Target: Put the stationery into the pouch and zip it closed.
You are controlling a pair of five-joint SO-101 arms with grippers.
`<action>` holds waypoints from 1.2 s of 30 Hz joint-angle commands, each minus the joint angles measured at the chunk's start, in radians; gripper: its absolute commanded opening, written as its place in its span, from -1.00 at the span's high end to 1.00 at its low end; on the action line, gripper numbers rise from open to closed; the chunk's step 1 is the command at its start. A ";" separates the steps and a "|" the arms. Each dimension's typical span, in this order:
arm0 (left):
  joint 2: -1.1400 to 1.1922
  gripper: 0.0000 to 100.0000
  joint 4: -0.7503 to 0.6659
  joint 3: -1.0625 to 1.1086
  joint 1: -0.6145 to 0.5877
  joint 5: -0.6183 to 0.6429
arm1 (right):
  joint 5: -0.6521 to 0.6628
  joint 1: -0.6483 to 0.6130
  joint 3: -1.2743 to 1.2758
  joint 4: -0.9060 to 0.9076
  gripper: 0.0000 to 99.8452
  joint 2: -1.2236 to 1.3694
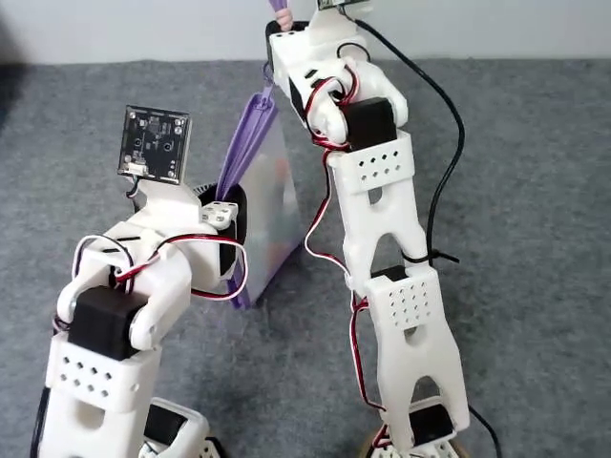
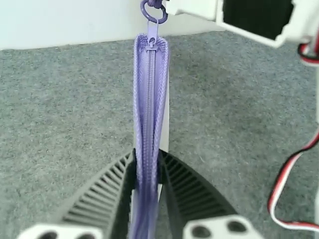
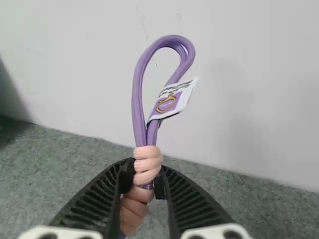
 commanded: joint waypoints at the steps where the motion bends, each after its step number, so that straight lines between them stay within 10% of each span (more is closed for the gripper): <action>1: -0.074 0.98 0.028 -0.010 -0.003 0.006 | 0.011 0.061 -0.037 -0.022 0.99 -0.068; 10: -0.071 0.94 -0.031 -0.081 0.000 -0.044 | 0.011 0.016 -0.034 0.058 0.99 -0.213; 17: -0.077 0.37 -0.049 -0.137 -0.006 -0.040 | 0.011 0.082 -0.038 0.156 0.99 -0.243; 36: -0.313 0.41 0.255 -0.232 -0.264 -0.040 | 0.081 0.070 -0.032 0.587 0.99 -0.469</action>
